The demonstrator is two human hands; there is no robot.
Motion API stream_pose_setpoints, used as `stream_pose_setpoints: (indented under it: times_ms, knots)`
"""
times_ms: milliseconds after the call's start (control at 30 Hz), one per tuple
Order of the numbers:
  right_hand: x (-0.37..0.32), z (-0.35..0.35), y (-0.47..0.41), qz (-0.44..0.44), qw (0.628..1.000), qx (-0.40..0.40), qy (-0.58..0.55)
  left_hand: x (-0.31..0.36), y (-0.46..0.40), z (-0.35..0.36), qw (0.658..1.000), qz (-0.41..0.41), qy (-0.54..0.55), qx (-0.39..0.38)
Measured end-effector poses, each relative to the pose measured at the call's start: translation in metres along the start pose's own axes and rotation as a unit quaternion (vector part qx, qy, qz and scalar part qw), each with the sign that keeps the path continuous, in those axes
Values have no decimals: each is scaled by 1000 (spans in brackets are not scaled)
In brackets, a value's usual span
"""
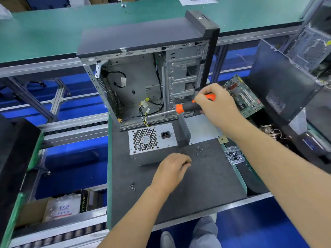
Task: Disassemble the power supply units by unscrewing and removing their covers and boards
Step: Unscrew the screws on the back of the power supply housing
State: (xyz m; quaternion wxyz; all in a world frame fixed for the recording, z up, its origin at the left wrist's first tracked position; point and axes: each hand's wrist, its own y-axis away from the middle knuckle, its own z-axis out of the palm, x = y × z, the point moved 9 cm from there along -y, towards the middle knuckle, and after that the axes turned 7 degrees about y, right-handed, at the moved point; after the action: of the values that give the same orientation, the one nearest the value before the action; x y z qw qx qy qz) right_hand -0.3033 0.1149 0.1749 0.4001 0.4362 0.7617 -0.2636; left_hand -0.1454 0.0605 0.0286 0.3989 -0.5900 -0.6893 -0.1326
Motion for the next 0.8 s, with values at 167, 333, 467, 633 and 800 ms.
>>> stream_pose_setpoints:
  times_ms: [167,333,467,633,800]
  knots:
    - [66,5,28,106,979,17,-173,-34,-6,47,993,-106,-24,-48]
    - [130,30,64,224,908,-2,-354,-49,-20,65,987,-143,-52,-49]
    - [171,42,87,272,876,-10,-399,-57,-19,75,985,-165,-42,-38]
    - [204,49,100,310,858,7,-409,-66,-13,82,984,-174,-24,-24]
    - [204,62,100,292,843,-23,-452,-61,-6,78,987,-159,-10,-36]
